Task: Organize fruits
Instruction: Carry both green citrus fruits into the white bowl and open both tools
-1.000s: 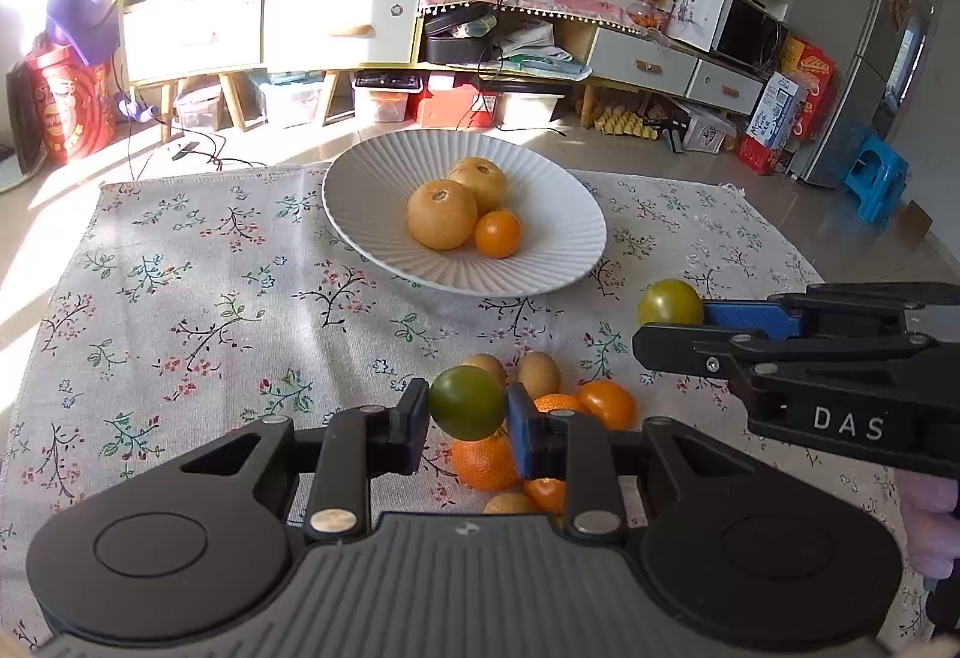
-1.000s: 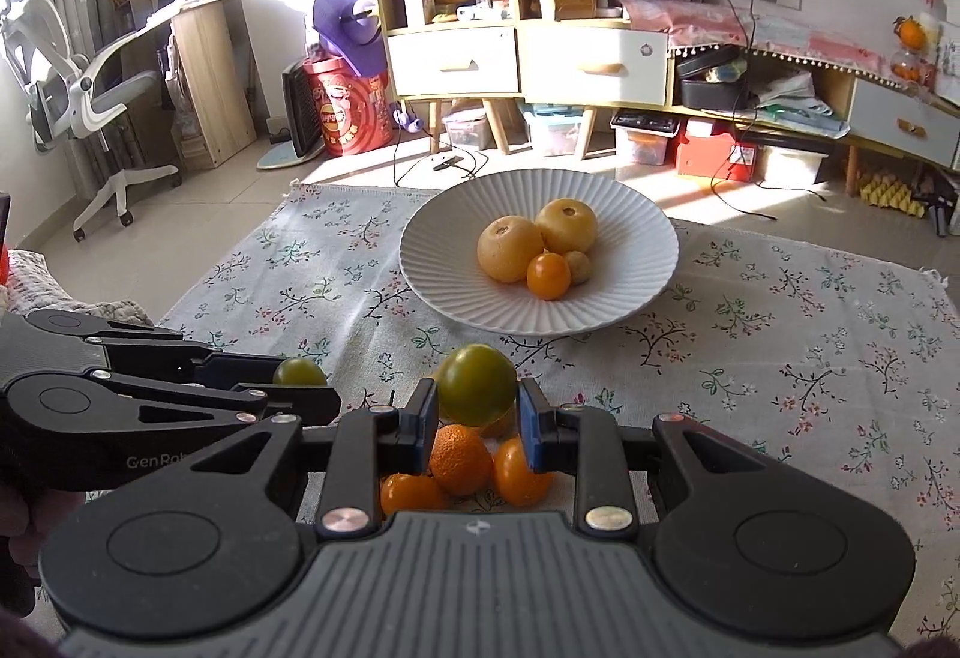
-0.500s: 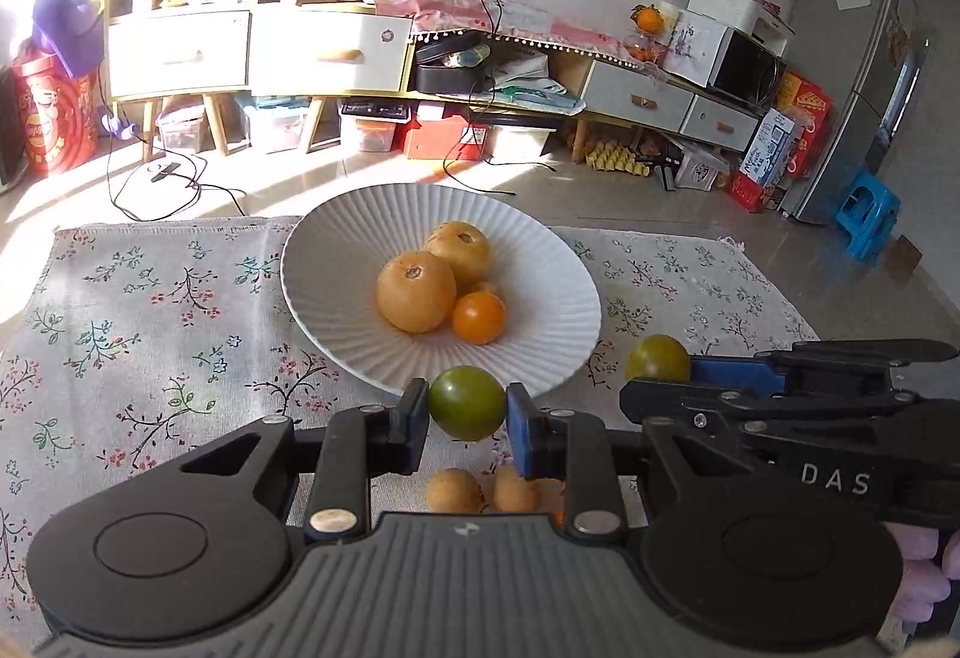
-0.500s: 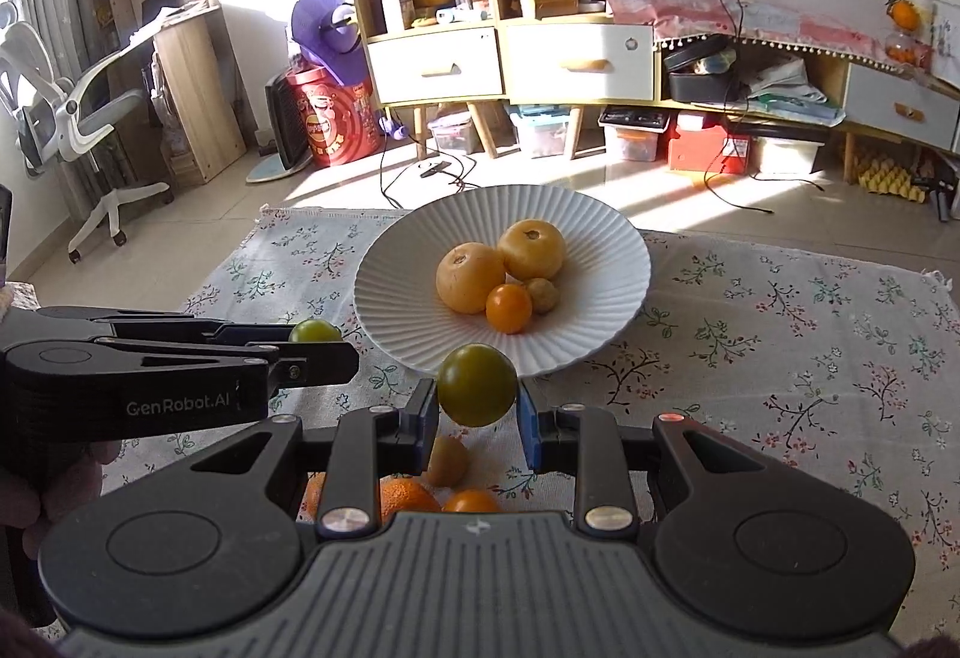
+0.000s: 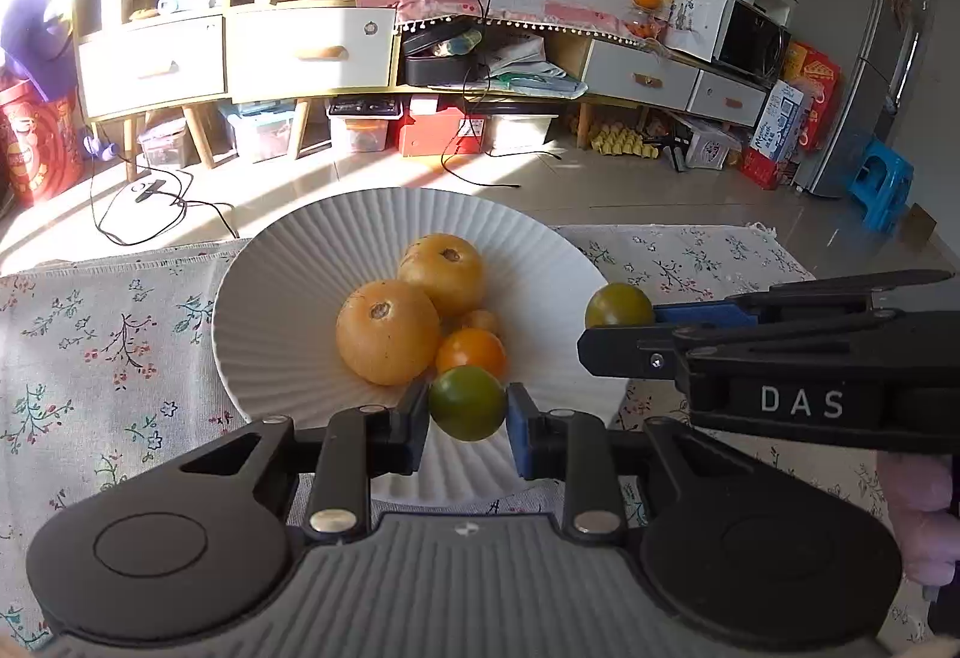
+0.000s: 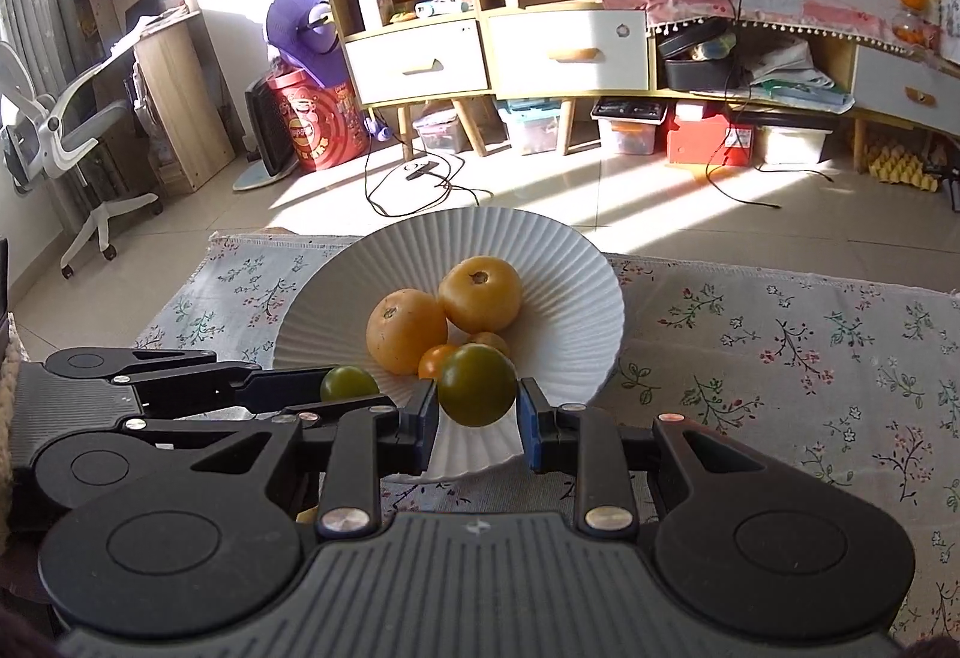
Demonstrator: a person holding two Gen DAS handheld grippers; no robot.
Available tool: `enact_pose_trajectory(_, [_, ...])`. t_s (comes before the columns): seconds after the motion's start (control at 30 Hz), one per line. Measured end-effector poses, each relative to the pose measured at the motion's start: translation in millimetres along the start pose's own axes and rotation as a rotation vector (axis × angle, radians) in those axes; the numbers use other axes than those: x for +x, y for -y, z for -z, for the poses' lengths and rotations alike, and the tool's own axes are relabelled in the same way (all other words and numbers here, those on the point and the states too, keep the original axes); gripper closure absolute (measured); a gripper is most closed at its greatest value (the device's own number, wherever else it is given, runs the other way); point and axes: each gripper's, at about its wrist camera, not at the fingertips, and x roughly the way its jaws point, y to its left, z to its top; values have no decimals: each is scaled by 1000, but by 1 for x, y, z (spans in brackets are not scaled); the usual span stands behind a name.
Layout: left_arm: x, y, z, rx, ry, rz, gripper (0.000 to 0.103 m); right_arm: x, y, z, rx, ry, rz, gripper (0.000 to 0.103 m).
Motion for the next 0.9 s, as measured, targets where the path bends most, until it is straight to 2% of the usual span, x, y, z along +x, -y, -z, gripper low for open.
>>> enact_pose_trajectory(0.43, [13, -7, 1, -8, -16, -14, 85, 35, 11, -8, 20, -64, 18, 78])
enact_pose_trajectory(0.9, [17, -4, 0, 26, -11, -17, 84, 43, 5, -13, 0, -80, 39, 77])
